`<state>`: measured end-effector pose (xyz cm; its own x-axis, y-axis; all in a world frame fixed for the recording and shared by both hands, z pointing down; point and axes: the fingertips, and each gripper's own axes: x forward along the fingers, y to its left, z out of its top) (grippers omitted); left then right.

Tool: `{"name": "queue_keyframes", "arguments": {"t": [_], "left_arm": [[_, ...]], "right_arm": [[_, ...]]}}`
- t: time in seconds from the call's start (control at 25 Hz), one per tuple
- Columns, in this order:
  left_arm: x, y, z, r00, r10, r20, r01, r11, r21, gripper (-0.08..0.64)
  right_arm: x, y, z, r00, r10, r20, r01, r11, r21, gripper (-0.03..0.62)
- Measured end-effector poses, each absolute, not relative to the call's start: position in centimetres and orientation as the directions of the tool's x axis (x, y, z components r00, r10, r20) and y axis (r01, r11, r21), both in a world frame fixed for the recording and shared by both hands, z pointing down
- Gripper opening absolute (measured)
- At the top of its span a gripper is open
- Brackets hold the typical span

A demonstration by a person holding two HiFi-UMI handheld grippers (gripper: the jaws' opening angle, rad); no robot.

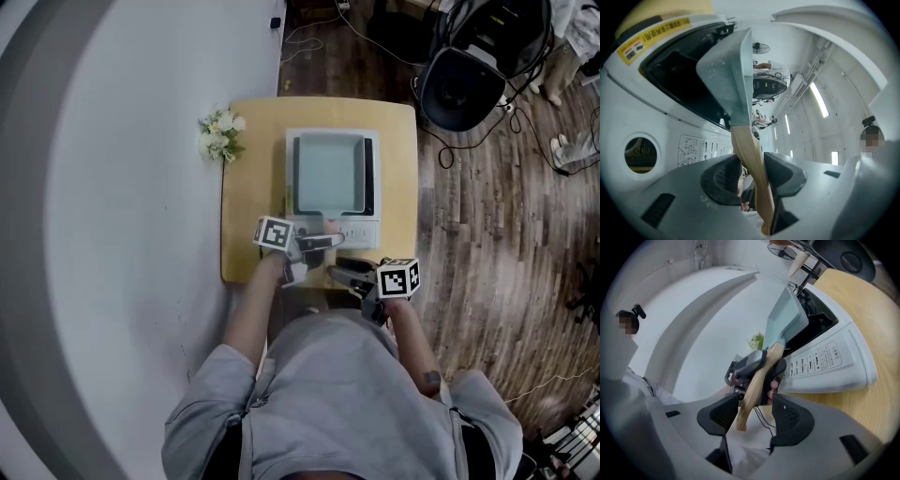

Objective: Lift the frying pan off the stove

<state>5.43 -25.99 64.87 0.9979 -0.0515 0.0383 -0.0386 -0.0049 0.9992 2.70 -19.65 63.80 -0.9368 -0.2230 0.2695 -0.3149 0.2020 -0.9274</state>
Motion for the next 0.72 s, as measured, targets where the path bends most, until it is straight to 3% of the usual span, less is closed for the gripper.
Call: {"name": "queue_keyframes", "arguments": {"t": [0.32,0.48,0.56,0.72], "left_arm": [[5.7,-25.6,65.8,0.994,0.014,0.105,-0.104,-0.036,0.994,0.13],[5.9,-25.7,65.7,0.995,0.013,0.103,-0.102,-0.041,0.994,0.131],[5.9,-25.7,65.6,0.995,0.009,0.095,-0.095,-0.04,0.995,0.132],[5.8,-25.7,65.3,0.996,-0.01,0.092,-0.092,-0.042,0.995,0.13]], "right_arm": [[0.5,-19.3,64.8,-0.971,-0.169,0.169,-0.19,0.113,-0.975,0.196],[0.0,-19.4,65.0,-0.973,-0.155,0.17,-0.188,0.112,-0.976,0.194],[-0.2,-19.3,64.9,-0.975,-0.15,0.163,-0.179,0.107,-0.978,0.132],[-0.3,-19.3,65.0,-0.975,-0.148,0.167,-0.182,0.097,-0.978,0.114]]}}
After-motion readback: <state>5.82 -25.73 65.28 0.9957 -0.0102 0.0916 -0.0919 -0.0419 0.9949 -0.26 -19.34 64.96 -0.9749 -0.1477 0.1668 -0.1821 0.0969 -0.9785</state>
